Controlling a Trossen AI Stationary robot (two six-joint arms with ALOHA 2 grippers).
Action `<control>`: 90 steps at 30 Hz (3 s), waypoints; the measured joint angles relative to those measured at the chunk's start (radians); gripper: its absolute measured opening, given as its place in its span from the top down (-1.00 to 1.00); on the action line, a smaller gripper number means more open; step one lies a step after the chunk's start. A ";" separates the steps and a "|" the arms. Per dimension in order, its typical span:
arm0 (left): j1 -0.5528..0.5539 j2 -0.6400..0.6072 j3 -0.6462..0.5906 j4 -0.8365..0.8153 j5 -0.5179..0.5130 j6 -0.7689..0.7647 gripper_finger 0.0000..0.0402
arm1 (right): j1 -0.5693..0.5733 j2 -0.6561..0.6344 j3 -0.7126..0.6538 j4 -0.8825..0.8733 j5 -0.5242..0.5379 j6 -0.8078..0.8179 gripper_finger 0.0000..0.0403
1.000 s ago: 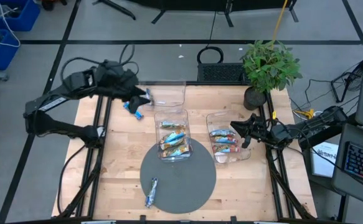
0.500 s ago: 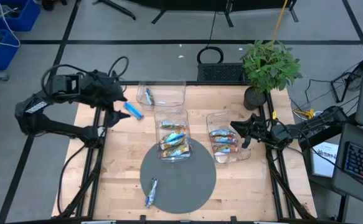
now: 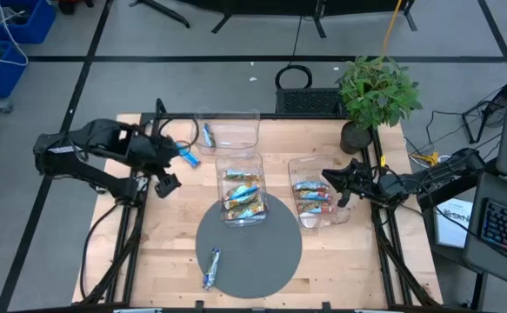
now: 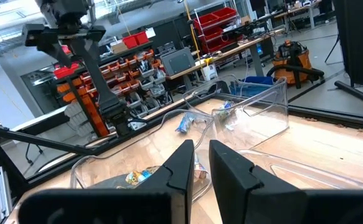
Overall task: Pick and place Granola Bars by type
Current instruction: Put the blue granola bar into the top transparent bin
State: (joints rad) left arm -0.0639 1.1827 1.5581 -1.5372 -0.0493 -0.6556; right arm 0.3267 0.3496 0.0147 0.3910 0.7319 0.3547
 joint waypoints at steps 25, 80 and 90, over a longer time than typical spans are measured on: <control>-0.480 0.396 0.001 0.140 -0.160 -1.097 -0.83 | 0.000 0.000 0.000 0.000 0.000 0.000 0.78; -0.563 0.926 -0.014 0.462 -0.071 -1.369 -0.16 | 0.000 0.000 0.000 0.000 0.000 0.000 0.78; -0.564 0.926 -0.014 0.464 -0.073 -1.394 0.60 | 0.000 0.000 0.000 0.000 0.000 0.000 0.78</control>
State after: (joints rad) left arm -0.6277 2.1085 1.5444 -1.0728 -0.1226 -2.0497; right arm 0.3271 0.3497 0.0147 0.3912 0.7319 0.3550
